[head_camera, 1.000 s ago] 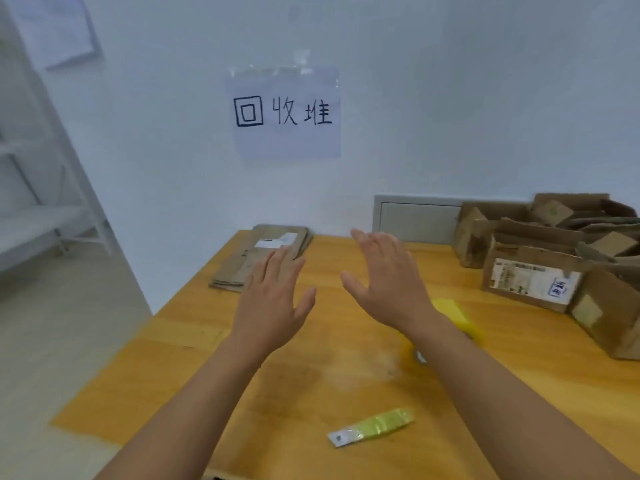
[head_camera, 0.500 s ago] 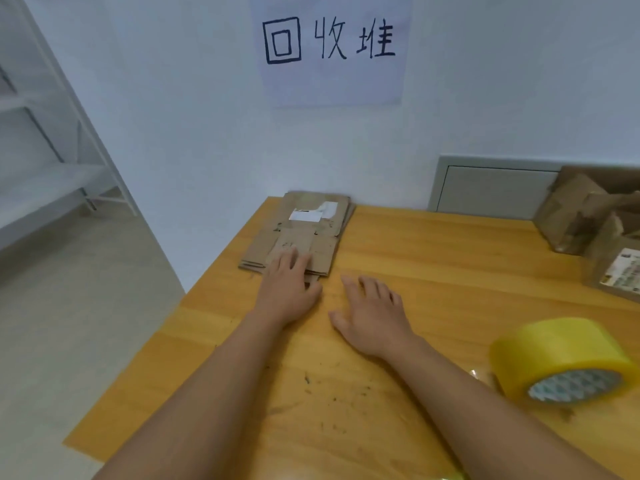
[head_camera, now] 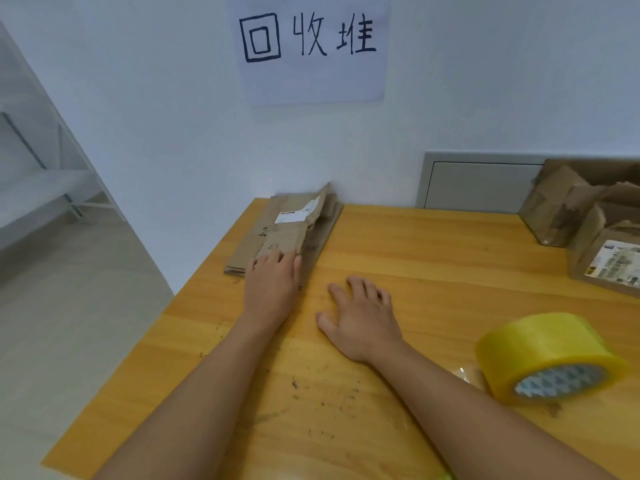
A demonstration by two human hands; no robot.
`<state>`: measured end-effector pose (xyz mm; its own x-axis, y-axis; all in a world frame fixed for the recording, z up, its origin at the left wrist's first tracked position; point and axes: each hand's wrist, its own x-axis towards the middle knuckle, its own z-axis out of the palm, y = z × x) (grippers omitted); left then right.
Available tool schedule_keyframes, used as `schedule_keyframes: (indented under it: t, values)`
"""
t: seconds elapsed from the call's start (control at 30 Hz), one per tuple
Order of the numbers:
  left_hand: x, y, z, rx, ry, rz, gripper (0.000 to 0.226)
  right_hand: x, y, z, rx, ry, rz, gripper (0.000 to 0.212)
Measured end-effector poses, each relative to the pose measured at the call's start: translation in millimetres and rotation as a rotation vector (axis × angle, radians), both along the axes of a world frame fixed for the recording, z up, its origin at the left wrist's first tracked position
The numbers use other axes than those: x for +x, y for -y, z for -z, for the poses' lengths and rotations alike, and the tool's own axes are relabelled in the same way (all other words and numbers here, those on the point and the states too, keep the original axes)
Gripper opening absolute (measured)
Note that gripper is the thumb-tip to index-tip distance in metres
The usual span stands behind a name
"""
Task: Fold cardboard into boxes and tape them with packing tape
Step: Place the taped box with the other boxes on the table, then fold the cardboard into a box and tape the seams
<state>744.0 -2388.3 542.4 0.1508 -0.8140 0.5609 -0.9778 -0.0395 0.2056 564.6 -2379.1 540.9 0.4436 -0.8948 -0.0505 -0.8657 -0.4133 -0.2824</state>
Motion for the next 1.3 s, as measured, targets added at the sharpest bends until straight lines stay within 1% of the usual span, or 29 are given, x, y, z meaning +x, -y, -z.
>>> schedule_keyframes:
  t: [0.07, 0.13, 0.2, 0.27, 0.33, 0.43, 0.5, 0.6, 0.67, 0.77, 0.83, 0.93, 1.0, 1.07, 1.13, 1.2, 1.3]
  values:
    - [2.8, -4.7, -15.6, -0.16, -0.094, 0.031, 0.041, -0.1, 0.0, -0.3, -0.008, 0.008, 0.002, 0.064]
    - [3.0, -13.2, -36.8, -0.293, -0.187, 0.014, 0.034, -0.9, -0.8, -1.7, -0.028, 0.027, 0.002, 0.063]
    - [-1.1, -27.9, -58.6, -0.391, -0.324, -0.011, 0.029, -2.4, -1.4, -2.1, -0.038, 0.058, 0.0, 0.064]
    - [-6.9, -48.4, -79.2, -0.47, -0.45, -0.022, 0.025, -4.0, -0.9, -3.3, -0.024, 0.14, 0.021, 0.071]
    - [-11.5, -72.0, -94.6, -0.545, -0.527, -0.042, 0.022, -6.4, -0.6, -6.5, 0.015, 0.318, 0.086, 0.082]
    - [-12.8, -106.1, -106.2, -0.618, -0.588, -0.094, 0.023, -12.5, -5.1, -23.8, 0.091, 0.709, 0.219, 0.102]
    - [-11.7, -127.6, -108.8, -0.632, -0.646, -0.13, 0.026, -17.6, -11.4, -38.6, 0.111, 0.881, 0.195, 0.112]
    - [-8.8, -154.7, -104.2, -0.615, -0.76, -0.147, 0.03, -29.2, -28.1, -57.4, 0.185, 1.012, 0.06, 0.121]
    - [-6.7, -168.4, -97.4, -0.595, -0.852, -0.144, 0.033, -36.2, -42.0, -63.4, 0.208, 1.01, -0.013, 0.121]
    - [-12.6, -185.0, -83.8, -0.549, -0.983, -0.13, 0.036, -43.4, -57.8, -60.9, 0.242, 0.949, -0.149, 0.117]
    - [-23.6, -194.7, -73.2, -0.511, -1.042, -0.086, 0.037, -47.0, -64.2, -56.6, 0.274, 0.919, -0.242, 0.115]
    - [-38.0, -205.8, -54.9, -0.466, -1.123, -0.038, 0.047, -55.9, -68.6, -57.3, 0.377, 0.906, -0.308, 0.102]
    - [-44.5, -211.2, -47.7, -0.433, -1.129, 0.006, 0.049, -61.8, -68.9, -55.4, 0.374, 0.884, -0.33, 0.098]
    - [-51.3, -215.3, -42.3, -0.383, -1.101, 0.072, 0.048, -66.3, -69.8, -51.3, 0.328, 0.874, -0.307, 0.096]
    - [-57.1, -217.2, -37.7, -0.333, -1.044, 0.137, 0.048, -68.0, -73.2, -47.4, 0.28, 0.906, -0.277, 0.09]
    - [-60.2, -215.7, -34.8, -0.299, -1.022, 0.172, 0.054, -67.8, -77.3, -46.6, 0.221, 0.939, -0.264, 0.084]
    - [-59.9, -212.5, -33.1, -0.273, -1.064, 0.185, 0.056, -65.3, -80.0, -46.8, 0.146, 0.93, -0.256, 0.077]
